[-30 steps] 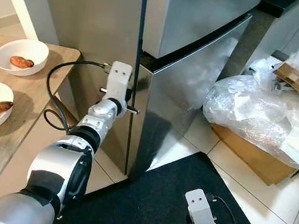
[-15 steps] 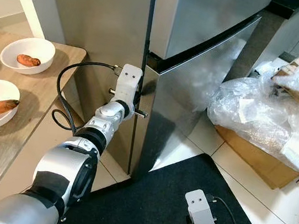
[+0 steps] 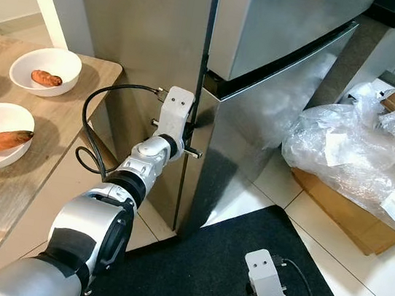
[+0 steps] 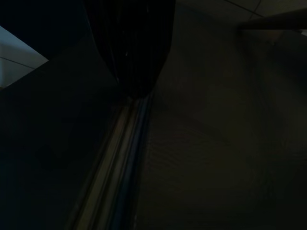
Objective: Restocking fridge
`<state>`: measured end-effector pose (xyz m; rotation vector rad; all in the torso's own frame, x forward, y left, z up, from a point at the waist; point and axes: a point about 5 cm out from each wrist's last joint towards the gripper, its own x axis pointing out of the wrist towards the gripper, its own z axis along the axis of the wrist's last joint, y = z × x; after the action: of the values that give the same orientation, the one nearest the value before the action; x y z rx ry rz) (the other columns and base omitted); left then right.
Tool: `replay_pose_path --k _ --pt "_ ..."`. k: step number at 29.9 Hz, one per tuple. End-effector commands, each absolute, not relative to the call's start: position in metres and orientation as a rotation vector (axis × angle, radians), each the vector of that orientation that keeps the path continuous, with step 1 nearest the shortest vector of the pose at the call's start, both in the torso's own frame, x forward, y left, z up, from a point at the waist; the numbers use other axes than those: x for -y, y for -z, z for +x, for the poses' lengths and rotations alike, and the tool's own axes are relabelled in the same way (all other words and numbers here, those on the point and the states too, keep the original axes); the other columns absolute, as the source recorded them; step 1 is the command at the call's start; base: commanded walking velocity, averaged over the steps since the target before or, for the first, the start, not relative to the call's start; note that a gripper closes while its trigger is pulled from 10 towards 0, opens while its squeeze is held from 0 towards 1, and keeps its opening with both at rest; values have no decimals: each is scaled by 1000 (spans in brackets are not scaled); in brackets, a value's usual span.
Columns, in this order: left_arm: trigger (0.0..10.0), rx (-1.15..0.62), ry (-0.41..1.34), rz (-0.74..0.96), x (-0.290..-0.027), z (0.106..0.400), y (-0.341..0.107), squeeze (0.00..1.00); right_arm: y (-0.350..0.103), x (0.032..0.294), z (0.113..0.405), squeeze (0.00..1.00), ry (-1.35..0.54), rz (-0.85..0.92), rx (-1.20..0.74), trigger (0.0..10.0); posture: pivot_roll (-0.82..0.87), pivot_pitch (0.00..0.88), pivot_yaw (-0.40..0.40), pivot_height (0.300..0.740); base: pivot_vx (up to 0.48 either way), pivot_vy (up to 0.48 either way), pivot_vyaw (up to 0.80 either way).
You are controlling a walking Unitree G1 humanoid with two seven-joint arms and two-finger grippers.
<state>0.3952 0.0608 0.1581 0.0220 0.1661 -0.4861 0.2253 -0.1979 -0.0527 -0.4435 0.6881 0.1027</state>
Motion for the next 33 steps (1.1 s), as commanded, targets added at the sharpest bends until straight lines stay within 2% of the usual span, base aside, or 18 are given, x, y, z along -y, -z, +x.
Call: replay_pose_path --k 1,11,33 --pt "10000 -182 580 25 -38 389 -156 0 56 200 220 0 -88 -438 -700 10000 -145 196 35 740 0 0 0" --pt "10000 -163 642 -14 -20 385 -160 0 55 199 220 0 -78 -425 -694 10000 -147 190 38 740 0 0 0" --pt "10000 -154 707 -24 -4 378 -159 0 54 199 223 0 -82 -428 -690 10000 -146 189 29 740 0 0 0"
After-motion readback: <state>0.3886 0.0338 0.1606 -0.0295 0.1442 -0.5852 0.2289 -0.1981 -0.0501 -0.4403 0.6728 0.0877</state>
